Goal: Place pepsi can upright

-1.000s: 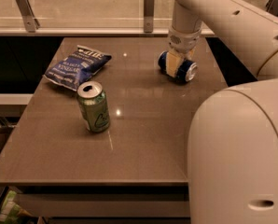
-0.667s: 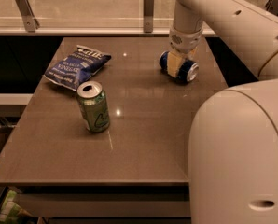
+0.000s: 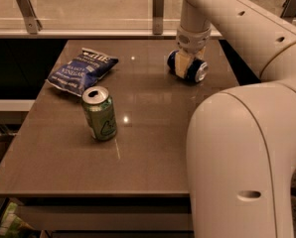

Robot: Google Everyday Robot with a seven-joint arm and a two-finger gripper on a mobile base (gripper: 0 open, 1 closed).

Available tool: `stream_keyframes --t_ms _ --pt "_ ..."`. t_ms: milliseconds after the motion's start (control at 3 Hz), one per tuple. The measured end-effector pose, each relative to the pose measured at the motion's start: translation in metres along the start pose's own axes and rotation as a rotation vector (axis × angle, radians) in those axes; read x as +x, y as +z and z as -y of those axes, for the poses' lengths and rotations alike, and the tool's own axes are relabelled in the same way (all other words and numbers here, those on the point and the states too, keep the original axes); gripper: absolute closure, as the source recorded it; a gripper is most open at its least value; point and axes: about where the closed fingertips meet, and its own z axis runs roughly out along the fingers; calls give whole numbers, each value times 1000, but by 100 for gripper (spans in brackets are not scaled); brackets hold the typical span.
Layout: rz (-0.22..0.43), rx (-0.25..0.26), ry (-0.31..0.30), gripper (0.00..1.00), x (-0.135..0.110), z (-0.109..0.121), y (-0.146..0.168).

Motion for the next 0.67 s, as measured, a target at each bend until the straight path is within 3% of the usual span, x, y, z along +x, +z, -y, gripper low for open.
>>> stream_keyframes --t_ms 667 --pt "64 75 21 100 22 -20 -48"
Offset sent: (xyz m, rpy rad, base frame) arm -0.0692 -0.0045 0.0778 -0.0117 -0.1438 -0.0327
